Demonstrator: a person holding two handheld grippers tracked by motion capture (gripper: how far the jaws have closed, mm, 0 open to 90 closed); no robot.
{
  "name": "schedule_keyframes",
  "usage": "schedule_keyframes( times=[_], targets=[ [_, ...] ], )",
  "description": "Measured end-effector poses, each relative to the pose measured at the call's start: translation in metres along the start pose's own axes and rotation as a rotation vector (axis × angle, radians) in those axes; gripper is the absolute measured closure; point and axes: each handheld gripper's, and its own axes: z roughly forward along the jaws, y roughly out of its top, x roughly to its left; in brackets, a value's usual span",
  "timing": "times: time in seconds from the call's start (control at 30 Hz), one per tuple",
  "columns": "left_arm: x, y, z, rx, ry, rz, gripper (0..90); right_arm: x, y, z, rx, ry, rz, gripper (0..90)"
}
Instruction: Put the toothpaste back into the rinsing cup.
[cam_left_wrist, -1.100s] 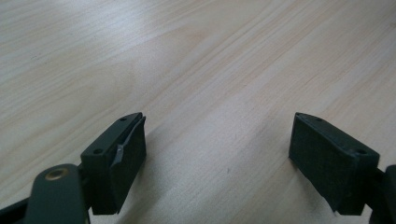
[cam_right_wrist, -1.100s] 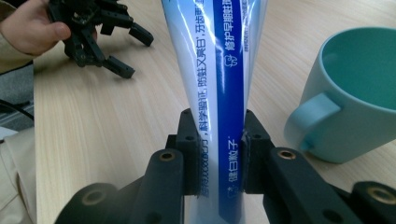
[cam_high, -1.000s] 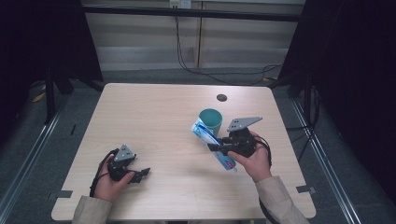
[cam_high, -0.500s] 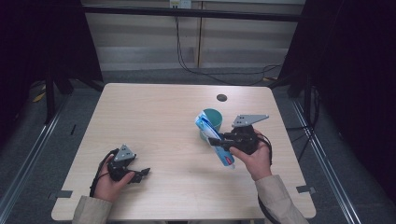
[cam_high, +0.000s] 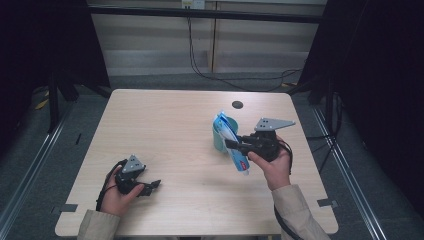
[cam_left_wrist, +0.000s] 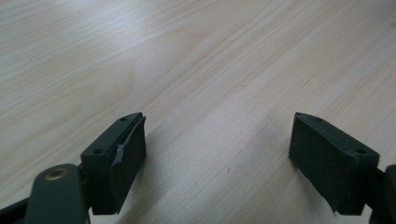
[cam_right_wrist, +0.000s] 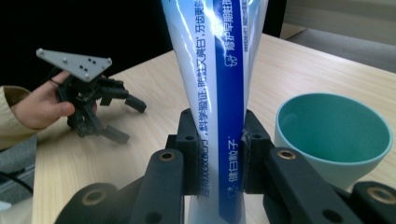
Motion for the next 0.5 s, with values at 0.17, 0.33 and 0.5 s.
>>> schedule_keyframes(
  times=[0.17, 0.33, 0.5],
  targets=[
    [0.0000, 0.0000, 0.0000, 0.001, 0.000, 0.000, 18.7, -0.0008, 0.0036, -0.0013, -0.028, -0.005, 0.004, 74.1],
    [-0.0001, 0.0000, 0.0000, 0.000, 0.001, -0.001, 18.7, -0.0009, 0.0065, -0.0024, -0.055, -0.013, 0.008, 74.1],
    [0.0000, 0.0000, 0.0000, 0.000, 0.000, 0.000, 18.7, -0.0022, 0.0102, -0.0032, -0.089, -0.021, 0.007, 74.2]
  ],
)
